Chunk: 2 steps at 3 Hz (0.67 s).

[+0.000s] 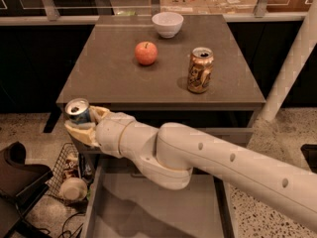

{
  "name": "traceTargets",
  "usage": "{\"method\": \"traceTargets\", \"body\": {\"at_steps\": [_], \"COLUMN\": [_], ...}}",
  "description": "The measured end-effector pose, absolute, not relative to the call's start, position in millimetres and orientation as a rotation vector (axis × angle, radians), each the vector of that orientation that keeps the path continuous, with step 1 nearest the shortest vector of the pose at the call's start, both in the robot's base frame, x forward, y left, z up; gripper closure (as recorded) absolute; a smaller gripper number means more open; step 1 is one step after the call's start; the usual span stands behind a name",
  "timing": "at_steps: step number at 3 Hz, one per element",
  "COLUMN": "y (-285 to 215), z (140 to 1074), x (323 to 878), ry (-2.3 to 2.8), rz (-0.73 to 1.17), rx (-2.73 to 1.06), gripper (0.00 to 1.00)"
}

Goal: Pick redbull can from middle drawer and place on counter

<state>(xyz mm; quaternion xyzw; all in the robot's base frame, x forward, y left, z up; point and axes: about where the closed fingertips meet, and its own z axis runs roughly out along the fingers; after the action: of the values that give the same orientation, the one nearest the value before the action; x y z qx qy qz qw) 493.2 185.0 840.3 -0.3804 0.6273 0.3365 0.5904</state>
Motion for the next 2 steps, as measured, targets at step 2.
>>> {"method": "traceTargets", "body": {"at_steps": [2], "y": [197], "z": [891], "x": [512], "ry": [1.495], "rz": [0.742], "rx": [-0.907], "gripper": [1.0]}}
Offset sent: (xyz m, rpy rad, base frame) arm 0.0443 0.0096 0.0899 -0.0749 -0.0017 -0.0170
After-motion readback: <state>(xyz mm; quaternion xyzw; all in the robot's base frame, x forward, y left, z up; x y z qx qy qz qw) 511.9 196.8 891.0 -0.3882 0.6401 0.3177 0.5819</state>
